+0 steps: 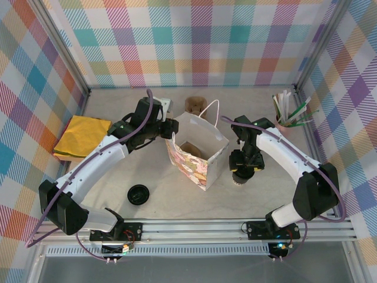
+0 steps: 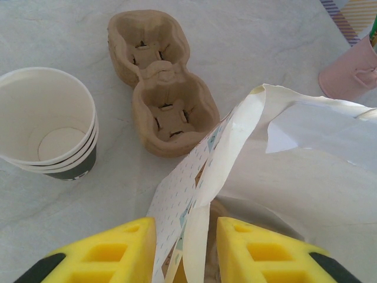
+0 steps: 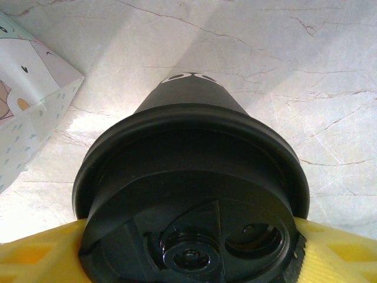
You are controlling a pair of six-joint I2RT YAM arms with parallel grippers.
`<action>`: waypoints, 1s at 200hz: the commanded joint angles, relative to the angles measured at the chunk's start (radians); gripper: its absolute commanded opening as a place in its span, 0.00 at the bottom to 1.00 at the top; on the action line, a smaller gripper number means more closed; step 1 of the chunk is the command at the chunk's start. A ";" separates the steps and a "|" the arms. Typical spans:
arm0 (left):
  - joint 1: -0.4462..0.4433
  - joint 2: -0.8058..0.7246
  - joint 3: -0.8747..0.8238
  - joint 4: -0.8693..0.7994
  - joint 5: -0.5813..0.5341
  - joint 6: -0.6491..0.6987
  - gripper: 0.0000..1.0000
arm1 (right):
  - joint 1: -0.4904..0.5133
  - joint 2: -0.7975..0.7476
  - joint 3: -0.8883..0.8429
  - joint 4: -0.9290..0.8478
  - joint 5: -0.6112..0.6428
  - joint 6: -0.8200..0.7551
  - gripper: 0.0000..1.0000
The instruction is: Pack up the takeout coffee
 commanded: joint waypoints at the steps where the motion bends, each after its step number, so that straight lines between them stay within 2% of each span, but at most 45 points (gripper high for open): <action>1: 0.004 -0.003 -0.013 0.008 0.013 0.012 0.33 | -0.006 -0.019 0.008 -0.035 0.032 -0.011 0.74; 77: 0.004 0.016 -0.008 0.014 0.048 0.013 0.33 | -0.006 -0.141 0.106 -0.156 0.084 0.017 0.74; 156: 0.001 0.049 0.013 0.033 0.126 0.012 0.33 | -0.006 -0.247 0.331 -0.292 0.117 0.021 0.74; 200: -0.010 0.048 0.022 0.045 0.141 0.007 0.33 | -0.006 -0.237 0.475 -0.368 0.123 -0.001 0.74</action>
